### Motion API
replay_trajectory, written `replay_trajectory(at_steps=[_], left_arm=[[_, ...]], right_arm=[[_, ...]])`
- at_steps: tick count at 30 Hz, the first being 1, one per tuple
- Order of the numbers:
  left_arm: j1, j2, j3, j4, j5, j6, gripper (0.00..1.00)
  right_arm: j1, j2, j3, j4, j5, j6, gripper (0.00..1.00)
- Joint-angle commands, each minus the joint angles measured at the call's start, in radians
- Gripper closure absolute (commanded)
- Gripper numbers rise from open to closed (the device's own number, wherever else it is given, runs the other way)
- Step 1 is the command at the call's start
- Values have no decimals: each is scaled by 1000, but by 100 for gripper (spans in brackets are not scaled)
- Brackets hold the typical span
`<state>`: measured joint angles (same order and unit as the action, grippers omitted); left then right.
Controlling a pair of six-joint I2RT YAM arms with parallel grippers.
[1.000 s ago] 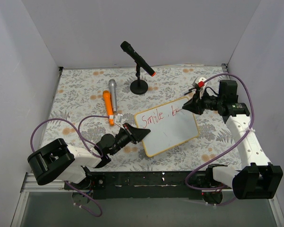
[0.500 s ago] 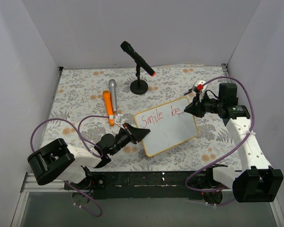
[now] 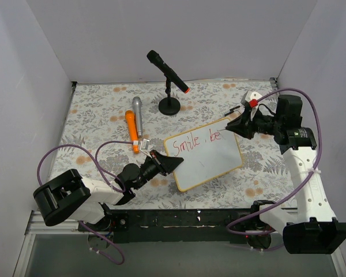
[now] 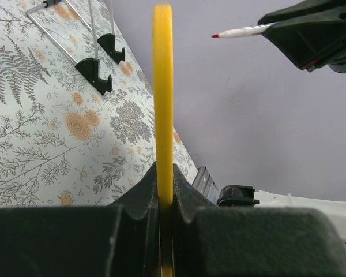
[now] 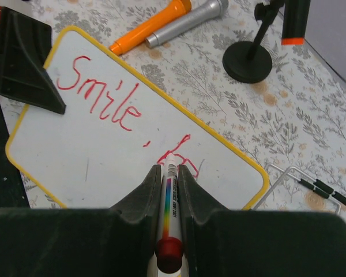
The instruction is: Write a sentence on the whiteboard
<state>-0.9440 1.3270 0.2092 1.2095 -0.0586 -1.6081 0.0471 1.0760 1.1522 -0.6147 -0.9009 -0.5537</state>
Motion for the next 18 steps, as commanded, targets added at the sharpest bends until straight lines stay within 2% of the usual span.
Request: replay_trajectory(at_steps=[1,13,18], left_arm=[[2,-31,51,492,-3,0,100],[5,-80,134,386,19,40,100],[4,-103,134,363,14,47,100]], right_arm=[[-1,-54,20,-36,-133,-11,99],[2,-111,-5,-146,-363,-129,99],[10,-94,-17,-168,-391,-176,99]])
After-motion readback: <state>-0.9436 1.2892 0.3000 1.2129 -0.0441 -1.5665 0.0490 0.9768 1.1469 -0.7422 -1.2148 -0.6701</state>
